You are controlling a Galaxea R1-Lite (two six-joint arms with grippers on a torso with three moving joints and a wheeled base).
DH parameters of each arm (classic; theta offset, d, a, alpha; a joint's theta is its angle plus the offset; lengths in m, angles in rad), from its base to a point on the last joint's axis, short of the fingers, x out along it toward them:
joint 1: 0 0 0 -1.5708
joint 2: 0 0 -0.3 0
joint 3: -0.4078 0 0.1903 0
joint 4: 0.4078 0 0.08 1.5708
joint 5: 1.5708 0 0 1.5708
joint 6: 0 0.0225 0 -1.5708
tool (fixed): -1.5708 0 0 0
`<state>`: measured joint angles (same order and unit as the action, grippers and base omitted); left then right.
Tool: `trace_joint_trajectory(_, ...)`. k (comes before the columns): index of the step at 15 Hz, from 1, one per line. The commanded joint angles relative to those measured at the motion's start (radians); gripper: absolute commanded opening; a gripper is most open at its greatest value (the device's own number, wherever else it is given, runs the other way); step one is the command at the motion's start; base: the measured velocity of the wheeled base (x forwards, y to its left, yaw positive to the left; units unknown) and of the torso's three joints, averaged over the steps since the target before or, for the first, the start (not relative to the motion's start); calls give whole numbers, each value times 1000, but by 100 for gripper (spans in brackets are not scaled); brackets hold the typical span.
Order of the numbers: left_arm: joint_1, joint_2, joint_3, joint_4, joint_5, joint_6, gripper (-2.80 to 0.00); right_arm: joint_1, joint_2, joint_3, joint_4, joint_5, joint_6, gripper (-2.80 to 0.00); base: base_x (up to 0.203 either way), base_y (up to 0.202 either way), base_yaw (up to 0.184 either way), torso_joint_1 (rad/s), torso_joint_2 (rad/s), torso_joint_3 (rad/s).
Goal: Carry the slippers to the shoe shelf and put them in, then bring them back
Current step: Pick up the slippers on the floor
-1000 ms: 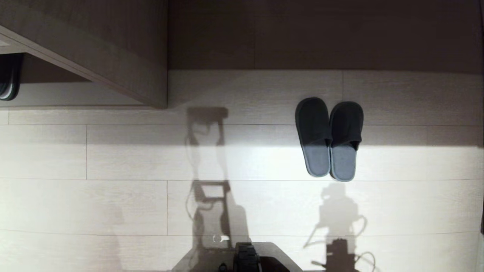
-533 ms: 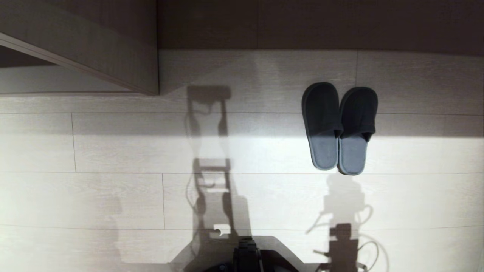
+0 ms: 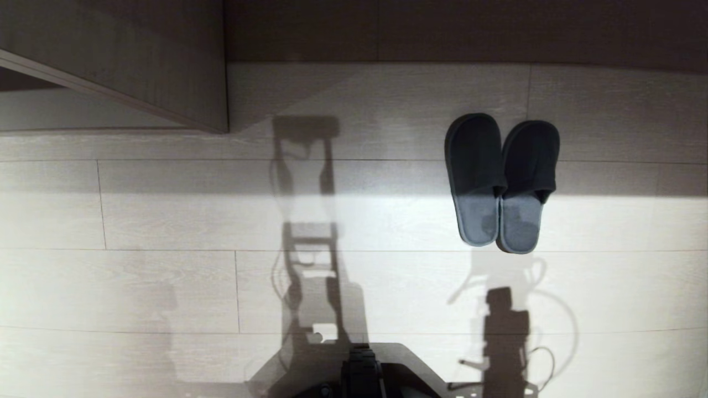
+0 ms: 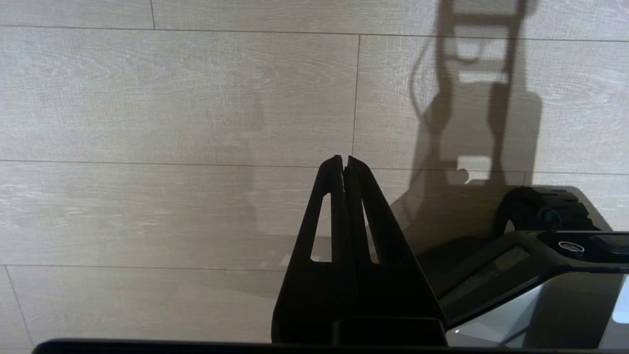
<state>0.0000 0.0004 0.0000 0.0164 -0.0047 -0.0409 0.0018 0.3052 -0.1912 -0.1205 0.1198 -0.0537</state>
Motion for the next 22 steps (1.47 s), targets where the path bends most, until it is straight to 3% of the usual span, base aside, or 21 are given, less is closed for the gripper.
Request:
trace_joint_trajectory(1, 1, -2, 0, 0, 0, -1, -280, 2, 261, -30, -99, 3, 1, -280, 0, 0, 0, 0, 0, 0)
trace_joint_trajectory(9, 0, -2, 0, 0, -1, -1, -280, 32, 1121, -128, -781, 5, -38, -280, 0, 0, 0, 0, 0, 0)
trace_joint_trajectory(10, 1, -2, 0, 0, 0, -1, -280, 38, 1206, -139, -856, 0, -48, 0, 0, 0, 0, 0, 0, 0)
trace_joint_trajectory(14, 2, -2, 0, 0, 0, -1, -280, 48, 1484, -178, -1217, -49, -73, 0, 0, 0, 0, 0, 0, 0)
trace_joint_trajectory(22, 2, -2, 0, 0, 0, -1, -280, 53, 1707, -309, -1393, -74, -92, 0, 0, 0, 0, 0, 0, 0)
